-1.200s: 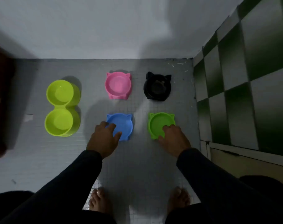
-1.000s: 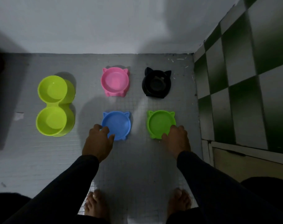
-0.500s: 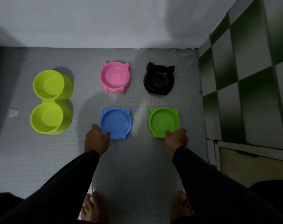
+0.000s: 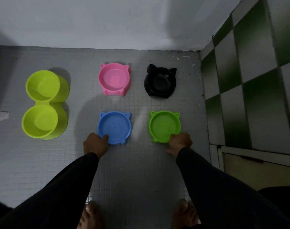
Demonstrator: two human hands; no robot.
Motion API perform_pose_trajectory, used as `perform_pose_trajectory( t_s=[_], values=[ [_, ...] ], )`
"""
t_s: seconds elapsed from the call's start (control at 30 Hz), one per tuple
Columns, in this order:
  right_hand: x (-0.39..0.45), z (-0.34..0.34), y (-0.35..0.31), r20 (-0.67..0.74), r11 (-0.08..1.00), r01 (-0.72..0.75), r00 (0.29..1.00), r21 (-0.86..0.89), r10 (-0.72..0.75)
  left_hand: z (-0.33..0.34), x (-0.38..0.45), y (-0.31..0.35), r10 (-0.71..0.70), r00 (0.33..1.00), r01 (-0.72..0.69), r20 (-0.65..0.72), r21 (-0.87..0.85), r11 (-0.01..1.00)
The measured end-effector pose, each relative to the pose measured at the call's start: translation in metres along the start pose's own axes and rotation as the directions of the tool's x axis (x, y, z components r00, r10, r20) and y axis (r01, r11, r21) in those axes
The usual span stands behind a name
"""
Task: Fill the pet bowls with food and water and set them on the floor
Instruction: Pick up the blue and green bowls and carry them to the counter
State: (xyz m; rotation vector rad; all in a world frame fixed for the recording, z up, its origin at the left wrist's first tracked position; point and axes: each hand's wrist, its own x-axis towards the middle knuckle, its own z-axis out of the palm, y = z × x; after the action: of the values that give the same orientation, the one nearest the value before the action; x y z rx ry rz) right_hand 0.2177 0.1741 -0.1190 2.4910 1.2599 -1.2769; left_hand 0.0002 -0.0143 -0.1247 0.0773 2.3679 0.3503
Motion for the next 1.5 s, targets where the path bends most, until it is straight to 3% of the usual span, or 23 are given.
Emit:
perform_pose_trajectory(
  t_s=[0.23,0.37,0.53,0.67,0.83,0.97,1.17,1.5],
  values=[
    [-0.011,-0.002,-0.003,-0.052,0.998,0.055,0.997,0.004,-0.055,-0.002,-0.005,0.008,0.008,0.998,-0.008,-0.055,0.0,1.0],
    [-0.021,-0.009,-0.008,-0.149,0.994,0.099,0.985,0.046,-0.091,-0.002,-0.011,0.013,0.001,0.991,-0.011,-0.135,-0.068,0.998],
    [-0.031,-0.011,-0.015,-0.197,0.966,0.161,0.973,0.202,-0.12,-0.005,-0.014,0.02,-0.074,0.983,0.017,-0.168,-0.317,0.948],
    [-0.037,-0.012,-0.019,-0.18,0.937,0.193,0.973,0.291,-0.145,-0.009,-0.017,0.027,-0.112,0.986,0.031,-0.122,-0.526,0.85],
    [-0.053,-0.019,-0.029,-0.121,0.924,0.269,0.962,0.273,-0.244,-0.019,-0.029,0.032,0.002,1.0,-0.021,-0.03,-0.637,0.771],
    [-0.075,-0.031,-0.033,-0.047,0.913,0.29,0.956,0.288,-0.289,-0.036,-0.053,0.031,0.057,0.996,0.022,0.074,-0.78,0.625],
    [-0.132,-0.073,-0.039,0.067,0.896,0.211,0.964,0.392,-0.256,-0.081,-0.114,0.046,0.026,0.983,0.142,0.18,-0.849,0.509],
    [-0.258,-0.21,-0.084,0.165,0.824,0.113,0.956,0.555,-0.242,-0.21,-0.244,0.098,0.074,0.974,0.163,0.212,-0.895,0.416]
  ],
)
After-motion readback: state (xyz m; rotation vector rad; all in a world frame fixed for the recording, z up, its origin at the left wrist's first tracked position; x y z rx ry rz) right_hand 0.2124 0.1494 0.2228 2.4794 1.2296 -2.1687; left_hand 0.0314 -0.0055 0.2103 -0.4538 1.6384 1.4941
